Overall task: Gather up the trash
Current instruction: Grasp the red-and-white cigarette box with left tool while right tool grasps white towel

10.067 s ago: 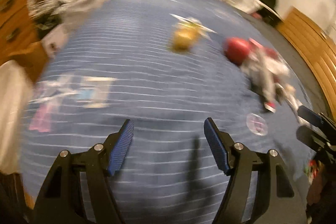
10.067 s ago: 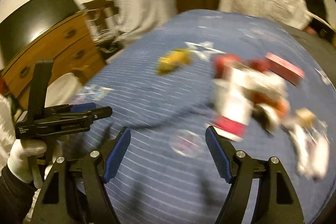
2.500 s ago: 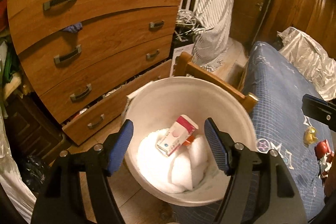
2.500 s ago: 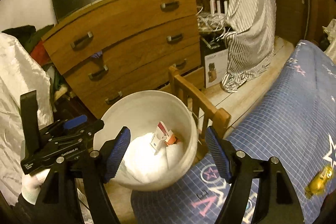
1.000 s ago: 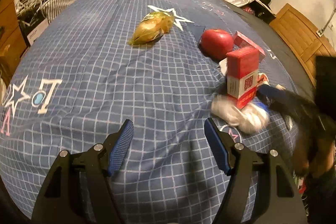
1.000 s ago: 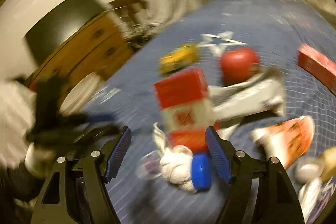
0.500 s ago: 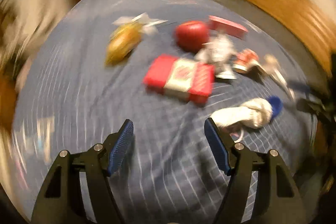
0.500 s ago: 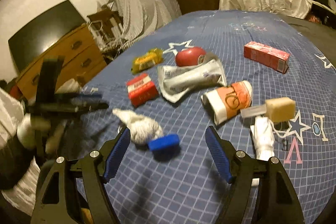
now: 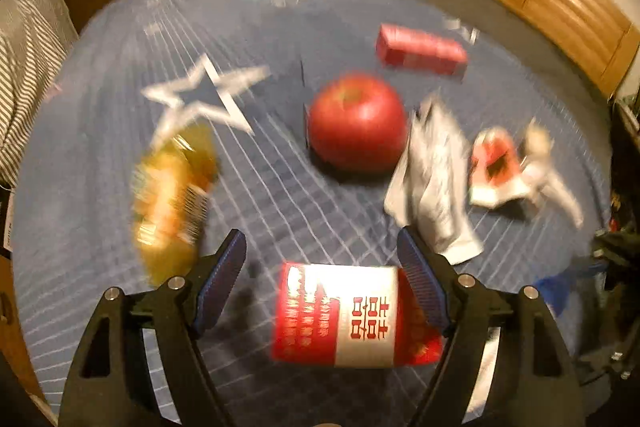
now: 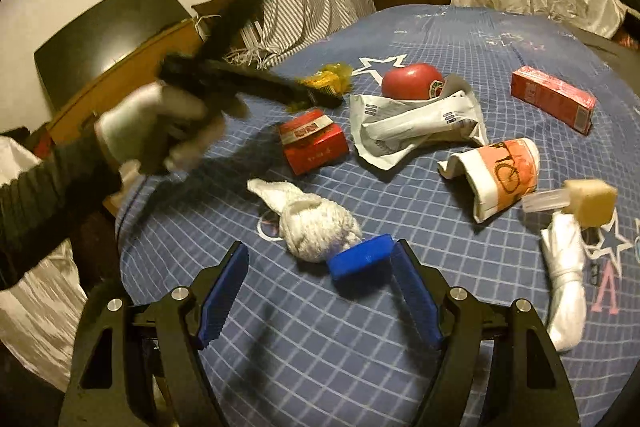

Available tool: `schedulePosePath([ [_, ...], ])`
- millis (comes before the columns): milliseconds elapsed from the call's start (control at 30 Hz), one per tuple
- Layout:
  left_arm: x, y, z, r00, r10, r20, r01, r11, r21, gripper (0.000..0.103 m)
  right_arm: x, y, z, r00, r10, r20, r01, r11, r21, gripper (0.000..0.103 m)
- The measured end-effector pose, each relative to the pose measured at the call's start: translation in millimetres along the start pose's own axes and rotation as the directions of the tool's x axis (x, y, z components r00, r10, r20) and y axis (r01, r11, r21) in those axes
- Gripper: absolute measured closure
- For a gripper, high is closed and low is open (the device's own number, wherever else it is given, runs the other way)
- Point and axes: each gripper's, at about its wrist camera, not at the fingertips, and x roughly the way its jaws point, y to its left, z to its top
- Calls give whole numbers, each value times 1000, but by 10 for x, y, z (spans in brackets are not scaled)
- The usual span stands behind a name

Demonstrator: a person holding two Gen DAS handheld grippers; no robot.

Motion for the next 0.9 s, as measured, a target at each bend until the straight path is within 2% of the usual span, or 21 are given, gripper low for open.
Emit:
schedulePosePath([
  [33,85,-24,-55,1000,-9,-28,9,1000,3,28,-2,-1,-11,1000,1,2,-1,1000,6,28],
  [100,30,46,-181,997,-70,-38,68,996,-60,28,-23,-5,-37,1000,-4,1,4,1000,8,28],
  [233,-183,119,-594,979,-173,-111,153,973,-171,28,-114,-51,-121,999,-35,2,35,999,10,28],
  [300,-338,10,-843,972,-184,-147,166,978,-123,28,-162,-96,-162,999,-46,4,46,999,16,28],
  [367,-494,-45,-1058,971,-173,-168,159,983,-97,27,-220,-134,-203,998,-54,10,54,998,26,28],
  [500,-753,60,-1351,980,-152,-129,124,970,-207,27,-275,-149,-265,998,-51,24,50,998,43,28],
  [600,-929,167,-1476,998,-36,-50,21,961,-277,27,-308,-108,-285,998,-45,38,44,998,43,28],
  [667,-1020,129,-1523,1000,-17,0,17,972,-235,23,-337,-46,-292,998,-46,41,45,999,20,26],
  [767,-1091,-43,-1616,1000,23,18,-22,999,-42,16,-354,49,-298,998,-59,32,60,998,-24,24],
  [833,-1061,8,-1628,998,52,-33,-53,998,-26,15,-364,85,-312,998,-63,27,63,998,-30,23],
  [900,-1087,73,-1606,998,28,-62,-31,999,-42,15,-381,102,-330,998,-61,32,62,998,-24,23],
])
